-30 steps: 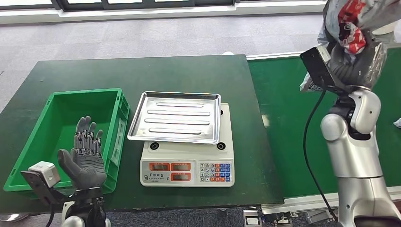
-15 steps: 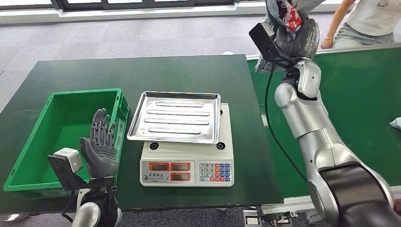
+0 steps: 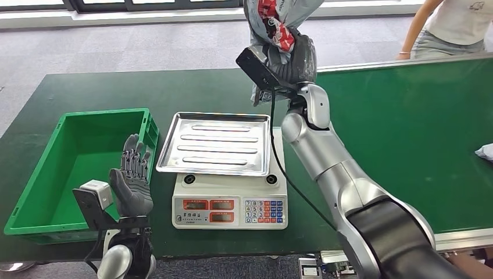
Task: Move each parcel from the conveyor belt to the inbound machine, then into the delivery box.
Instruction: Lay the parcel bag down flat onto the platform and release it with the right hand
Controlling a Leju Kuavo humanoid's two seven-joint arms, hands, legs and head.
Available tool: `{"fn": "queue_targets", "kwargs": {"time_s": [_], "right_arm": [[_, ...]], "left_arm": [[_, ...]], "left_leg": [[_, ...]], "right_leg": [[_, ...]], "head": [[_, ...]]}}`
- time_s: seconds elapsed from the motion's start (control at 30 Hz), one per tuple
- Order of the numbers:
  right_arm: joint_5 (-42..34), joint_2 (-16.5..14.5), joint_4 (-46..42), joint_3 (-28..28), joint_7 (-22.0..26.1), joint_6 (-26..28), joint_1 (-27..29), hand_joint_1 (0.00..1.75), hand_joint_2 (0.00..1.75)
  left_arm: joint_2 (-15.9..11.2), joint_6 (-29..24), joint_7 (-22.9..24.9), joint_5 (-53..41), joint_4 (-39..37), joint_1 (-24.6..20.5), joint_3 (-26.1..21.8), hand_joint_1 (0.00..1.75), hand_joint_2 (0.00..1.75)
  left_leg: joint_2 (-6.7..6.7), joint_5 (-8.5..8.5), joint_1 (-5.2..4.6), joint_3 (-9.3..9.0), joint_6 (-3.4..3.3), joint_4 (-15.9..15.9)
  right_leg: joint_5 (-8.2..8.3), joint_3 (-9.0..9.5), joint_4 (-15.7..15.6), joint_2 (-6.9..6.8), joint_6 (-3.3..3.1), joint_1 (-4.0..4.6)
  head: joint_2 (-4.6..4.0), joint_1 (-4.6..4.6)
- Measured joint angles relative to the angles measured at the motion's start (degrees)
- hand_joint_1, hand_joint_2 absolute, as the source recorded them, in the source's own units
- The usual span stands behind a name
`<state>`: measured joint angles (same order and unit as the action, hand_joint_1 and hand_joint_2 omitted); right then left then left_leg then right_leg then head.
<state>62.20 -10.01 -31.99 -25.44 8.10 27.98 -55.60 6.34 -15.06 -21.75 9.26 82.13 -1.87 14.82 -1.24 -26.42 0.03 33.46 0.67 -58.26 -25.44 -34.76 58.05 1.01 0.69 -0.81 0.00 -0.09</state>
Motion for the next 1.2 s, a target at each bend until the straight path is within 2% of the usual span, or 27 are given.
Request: {"fn": "queue_targets", "kwargs": {"time_s": [0.33,0.97,1.2], "right_arm": [[-1.2,-4.2,0.0,-2.1,1.8,-0.5,1.6,1.75,1.75],[-3.6,-6.6,1.6,-3.1,0.5,-2.5,2.9,1.75,1.75],[-7.4,-6.8,3.6,-3.1,3.2,-1.8,5.5,1.75,1.75]], "left_arm": [[0.0,-0.4,-0.4,0.0,-0.5,-0.2,0.0,0.00,0.00],[0.4,-1.5,-0.2,-0.6,0.4,0.1,0.0,0.00,0.00],[1.1,-1.4,0.8,-1.4,0.8,0.1,0.0,0.00,0.00]], "left_leg": [[-0.02,0.00,-0.01,0.05,0.00,0.0],[-0.03,0.00,0.00,0.07,0.01,0.0],[-0.03,0.00,0.00,0.07,0.01,0.0]], "right_leg": [[0.00,-0.01,0.0,-0.03,0.00,-0.01],[0.00,-0.02,0.0,-0.04,0.00,0.00],[0.00,-0.04,0.0,-0.03,0.00,0.00]], "head": [[0.00,-0.02],[0.00,-0.01],[0.00,-0.01]]}}
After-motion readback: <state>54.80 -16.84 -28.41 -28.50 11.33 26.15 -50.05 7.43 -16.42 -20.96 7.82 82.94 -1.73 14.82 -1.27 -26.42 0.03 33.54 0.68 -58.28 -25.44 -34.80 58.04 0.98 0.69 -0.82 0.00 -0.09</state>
